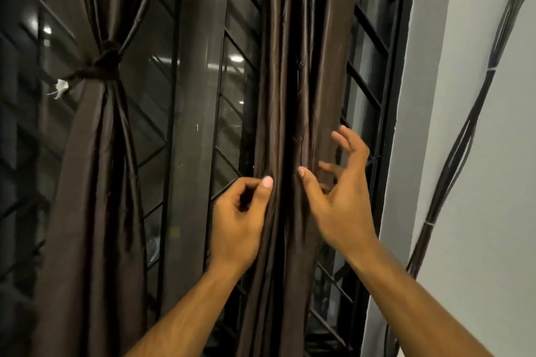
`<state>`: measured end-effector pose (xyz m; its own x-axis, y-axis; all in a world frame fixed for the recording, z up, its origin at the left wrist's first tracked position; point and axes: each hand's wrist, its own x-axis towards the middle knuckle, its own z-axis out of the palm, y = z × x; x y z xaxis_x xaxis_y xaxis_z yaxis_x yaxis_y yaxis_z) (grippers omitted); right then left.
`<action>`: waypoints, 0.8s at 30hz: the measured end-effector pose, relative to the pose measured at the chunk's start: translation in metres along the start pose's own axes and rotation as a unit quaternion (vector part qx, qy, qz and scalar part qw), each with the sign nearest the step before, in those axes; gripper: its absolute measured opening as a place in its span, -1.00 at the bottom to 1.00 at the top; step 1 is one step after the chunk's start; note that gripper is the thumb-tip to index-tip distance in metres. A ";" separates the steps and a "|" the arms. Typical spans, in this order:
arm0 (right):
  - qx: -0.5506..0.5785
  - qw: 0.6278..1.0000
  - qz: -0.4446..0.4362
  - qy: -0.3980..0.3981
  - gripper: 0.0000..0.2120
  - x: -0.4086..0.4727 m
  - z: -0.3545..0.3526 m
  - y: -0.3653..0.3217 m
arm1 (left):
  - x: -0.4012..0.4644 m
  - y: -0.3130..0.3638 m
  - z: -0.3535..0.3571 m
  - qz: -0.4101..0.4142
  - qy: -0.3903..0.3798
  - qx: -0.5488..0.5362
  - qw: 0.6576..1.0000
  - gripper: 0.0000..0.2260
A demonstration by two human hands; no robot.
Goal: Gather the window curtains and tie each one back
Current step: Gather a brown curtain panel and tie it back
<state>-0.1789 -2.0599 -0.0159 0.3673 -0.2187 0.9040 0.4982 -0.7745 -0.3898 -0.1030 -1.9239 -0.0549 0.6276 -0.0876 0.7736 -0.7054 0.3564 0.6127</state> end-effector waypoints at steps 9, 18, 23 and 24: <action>-0.153 0.986 0.057 0.028 -0.55 -0.052 0.037 -0.036 | -0.028 -0.012 -0.020 -0.015 0.050 0.060 0.997 -0.91; -0.135 0.985 0.109 -0.015 -0.96 -0.045 0.039 -0.030 | -0.028 -0.009 -0.025 0.068 0.100 0.180 0.976 -0.76; -0.043 0.989 0.115 -0.081 -0.90 -0.040 0.042 -0.039 | -0.034 -0.011 -0.026 0.099 -0.014 0.168 0.981 -0.71; -0.013 0.987 0.131 -0.093 -0.86 -0.037 0.041 -0.039 | -0.035 -0.009 -0.026 0.091 -0.037 0.151 0.984 -0.63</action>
<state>-0.1797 -1.9972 -0.0419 0.6198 -0.3033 0.7238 0.3470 -0.7213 -0.5994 -0.1103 -1.9002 -0.0915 0.4633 -0.1191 0.8782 -0.8770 0.0811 0.4736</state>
